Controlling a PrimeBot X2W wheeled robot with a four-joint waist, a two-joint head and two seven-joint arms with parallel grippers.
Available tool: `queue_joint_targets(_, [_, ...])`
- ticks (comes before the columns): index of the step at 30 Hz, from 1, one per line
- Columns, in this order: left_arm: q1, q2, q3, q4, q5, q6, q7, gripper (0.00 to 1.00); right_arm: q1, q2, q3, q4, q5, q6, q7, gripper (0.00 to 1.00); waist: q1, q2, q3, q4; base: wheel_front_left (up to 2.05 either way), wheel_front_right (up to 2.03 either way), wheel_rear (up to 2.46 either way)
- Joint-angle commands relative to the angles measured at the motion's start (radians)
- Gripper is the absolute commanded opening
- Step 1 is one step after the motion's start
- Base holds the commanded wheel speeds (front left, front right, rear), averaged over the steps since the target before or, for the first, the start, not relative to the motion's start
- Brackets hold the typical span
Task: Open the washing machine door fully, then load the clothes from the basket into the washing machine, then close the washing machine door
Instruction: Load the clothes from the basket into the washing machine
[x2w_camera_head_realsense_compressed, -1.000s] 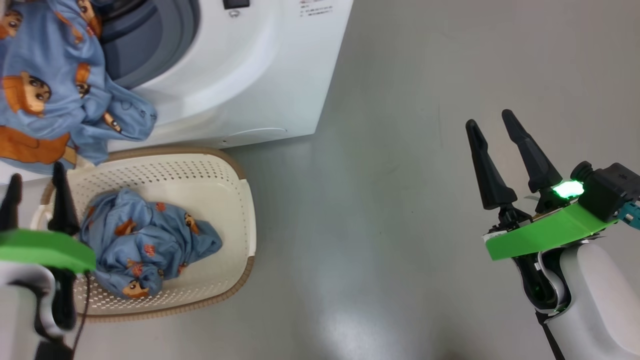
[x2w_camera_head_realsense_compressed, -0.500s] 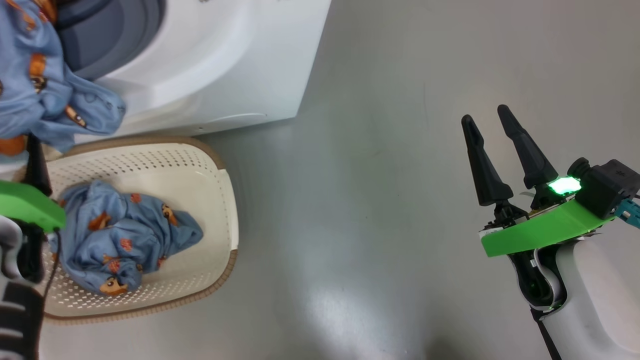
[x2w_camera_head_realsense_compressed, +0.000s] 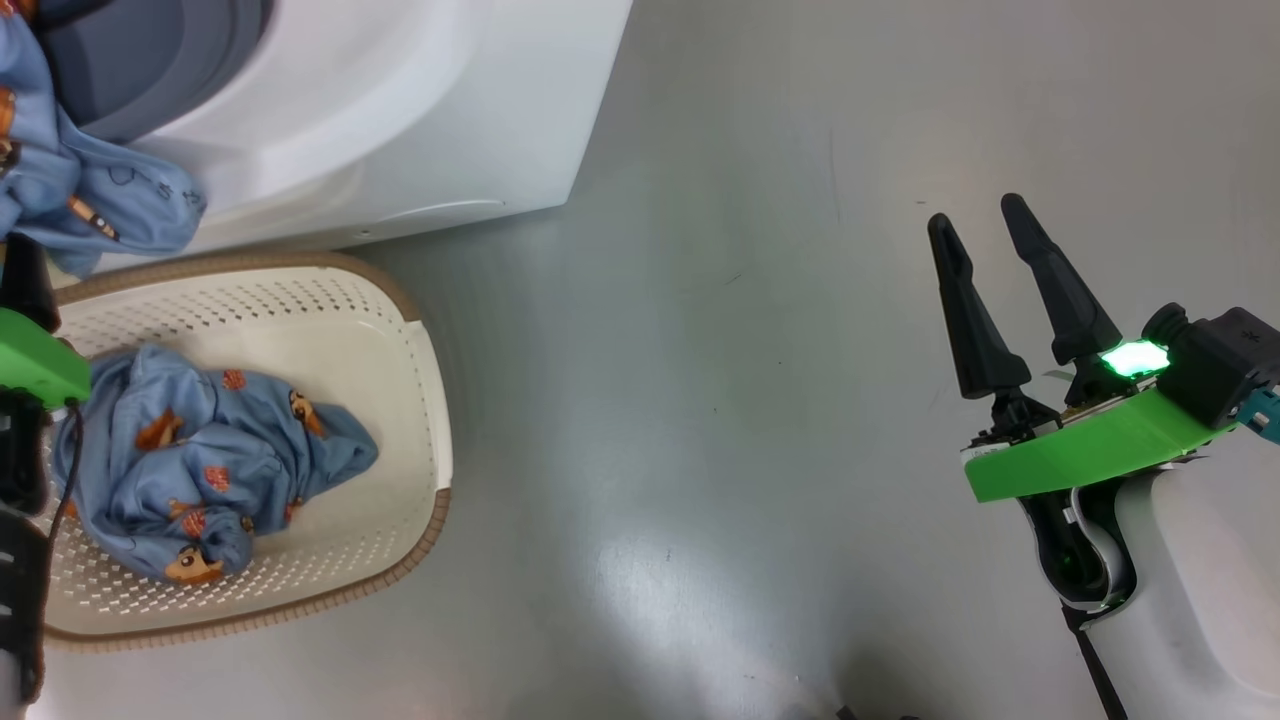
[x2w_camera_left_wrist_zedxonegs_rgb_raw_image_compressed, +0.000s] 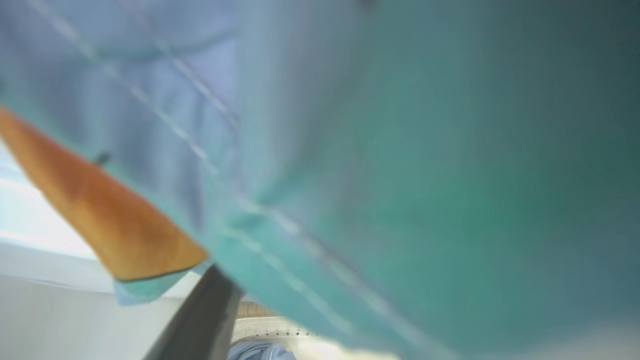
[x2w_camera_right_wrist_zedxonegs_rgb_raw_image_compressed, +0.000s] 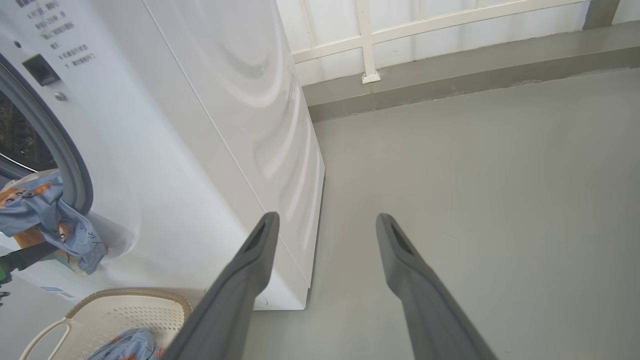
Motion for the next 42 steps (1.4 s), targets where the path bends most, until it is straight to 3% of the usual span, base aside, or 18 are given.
queue_joint_targets(1, [-0.023,0.058,0.031,-0.027,0.015,-0.002,-0.013,1.0,0.01,0.002,0.014,-0.026,-0.013,0.002,-0.012,1.0,0.0,0.0,0.001,0.0,0.0,0.0,0.0])
queue_joint_targets(4, [-0.023,0.058,0.056,-0.055,0.027,0.001,-0.013,1.0,0.008,0.002,0.015,-0.025,-0.015,0.002,-0.012,1.0,0.0,0.0,0.002,0.001,0.0,0.0,0.0])
queue_joint_targets(5, [-0.02,0.055,0.061,-0.058,0.03,0.0,-0.013,0.73,0.007,0.002,0.016,-0.024,-0.015,0.002,-0.012,1.0,0.0,0.0,0.002,0.002,0.0,0.0,0.0])
queue_joint_targets(7, [-0.011,0.045,0.061,-0.061,0.04,-0.005,-0.013,0.0,0.007,0.002,0.017,-0.022,-0.015,0.002,-0.012,1.0,0.0,0.0,-0.002,0.004,0.0,0.0,0.0])
queue_joint_targets(19, [0.077,0.012,0.074,-0.106,0.051,-0.025,-0.014,0.0,0.016,0.002,0.025,-0.01,-0.013,0.002,-0.012,1.0,0.0,0.0,-0.042,0.021,0.0,0.0,0.0])
queue_joint_targets(31, [0.232,0.008,0.066,-0.433,0.043,-0.028,-0.014,0.0,0.033,0.001,0.024,-0.01,-0.011,0.002,-0.012,1.0,0.0,0.0,-0.059,0.041,0.0,0.0,0.0])
queue_joint_targets(42, [0.158,0.068,0.102,-0.623,0.002,0.003,0.113,0.0,0.022,0.007,0.034,-0.017,-0.005,0.002,-0.012,1.0,0.0,0.0,-0.025,0.019,0.0,0.0,0.0])
